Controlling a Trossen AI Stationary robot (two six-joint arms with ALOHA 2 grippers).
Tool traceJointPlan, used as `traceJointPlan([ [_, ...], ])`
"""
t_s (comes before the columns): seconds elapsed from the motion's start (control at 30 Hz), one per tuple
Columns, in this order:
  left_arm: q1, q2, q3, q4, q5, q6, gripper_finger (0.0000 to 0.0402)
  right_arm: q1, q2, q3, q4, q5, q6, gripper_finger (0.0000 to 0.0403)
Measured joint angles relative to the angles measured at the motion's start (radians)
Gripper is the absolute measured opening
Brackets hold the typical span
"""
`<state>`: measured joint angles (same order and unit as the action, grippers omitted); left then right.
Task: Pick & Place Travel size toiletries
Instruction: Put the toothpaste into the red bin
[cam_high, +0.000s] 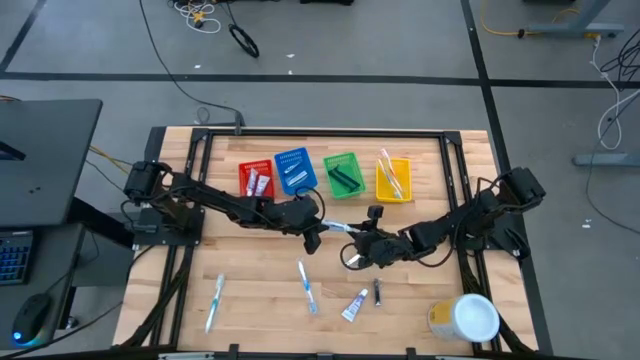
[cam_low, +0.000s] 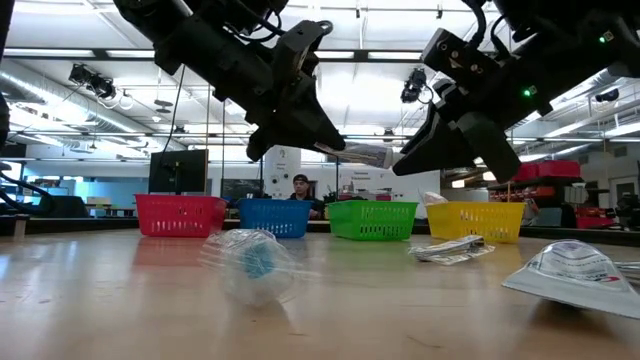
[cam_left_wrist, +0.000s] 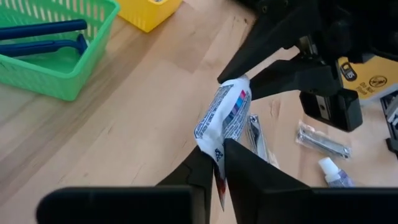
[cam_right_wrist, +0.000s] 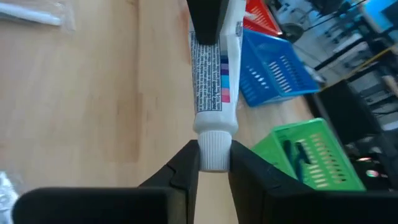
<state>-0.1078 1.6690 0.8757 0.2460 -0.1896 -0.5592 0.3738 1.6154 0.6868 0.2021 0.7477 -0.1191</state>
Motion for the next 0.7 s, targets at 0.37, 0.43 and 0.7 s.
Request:
traceJointPlan([
  [0.37, 0.001, 0.000, 0.000, -0.046, -0.012, 0.026, 0.0014, -0.033, 0.000, 0.000, -0.008, -0.099, 0.111, 0.0121],
  [0.43, 0.006, -0.001, 0.000, -0.082, -0.024, 0.044, 0.0011, -0.035, 0.000, 0.000, -0.021, -0.099, 0.150, 0.0125],
  [0.7, 0.060, -0.109, 0.000, -0.367, -0.114, 0.066, 0.0009, -0.035, 0.000, 0.000, -0.116, -0.121, 0.320, 0.0128],
])
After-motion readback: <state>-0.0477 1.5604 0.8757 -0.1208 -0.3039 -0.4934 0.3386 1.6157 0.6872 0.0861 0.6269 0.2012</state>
